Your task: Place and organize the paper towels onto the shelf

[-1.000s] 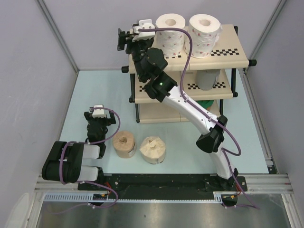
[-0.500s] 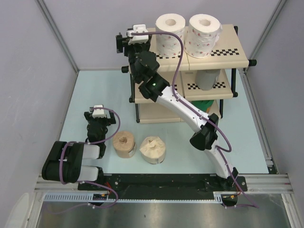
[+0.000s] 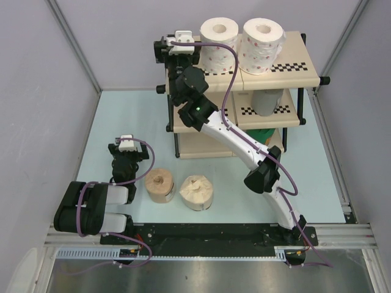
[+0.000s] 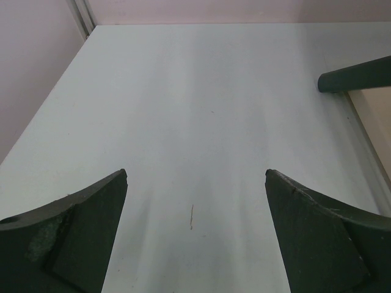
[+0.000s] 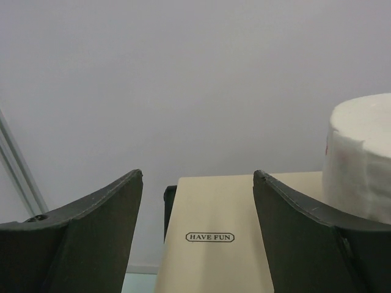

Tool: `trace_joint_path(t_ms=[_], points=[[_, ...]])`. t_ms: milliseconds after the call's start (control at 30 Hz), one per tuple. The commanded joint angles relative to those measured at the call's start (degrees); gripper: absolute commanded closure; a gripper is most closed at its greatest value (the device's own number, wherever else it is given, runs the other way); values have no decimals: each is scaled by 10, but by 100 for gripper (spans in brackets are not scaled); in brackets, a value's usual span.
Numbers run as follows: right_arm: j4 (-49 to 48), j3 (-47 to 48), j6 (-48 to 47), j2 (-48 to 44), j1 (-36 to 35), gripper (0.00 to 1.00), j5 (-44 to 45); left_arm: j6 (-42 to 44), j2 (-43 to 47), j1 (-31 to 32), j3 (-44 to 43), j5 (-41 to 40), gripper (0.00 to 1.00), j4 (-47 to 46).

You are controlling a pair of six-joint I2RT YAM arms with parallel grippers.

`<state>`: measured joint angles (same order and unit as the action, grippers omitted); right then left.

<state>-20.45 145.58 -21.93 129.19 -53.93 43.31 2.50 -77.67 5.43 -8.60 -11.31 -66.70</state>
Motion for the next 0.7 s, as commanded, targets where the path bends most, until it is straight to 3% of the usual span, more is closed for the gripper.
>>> trace_joint_path(t_ms=[0,667], points=[[-46,12,-31,2,-1,23,31,-3,8,-2,-7,12,0,-22],[-115,-23,-94,-7,15,23,87,-4,9,-2,-7,12,0,-22]])
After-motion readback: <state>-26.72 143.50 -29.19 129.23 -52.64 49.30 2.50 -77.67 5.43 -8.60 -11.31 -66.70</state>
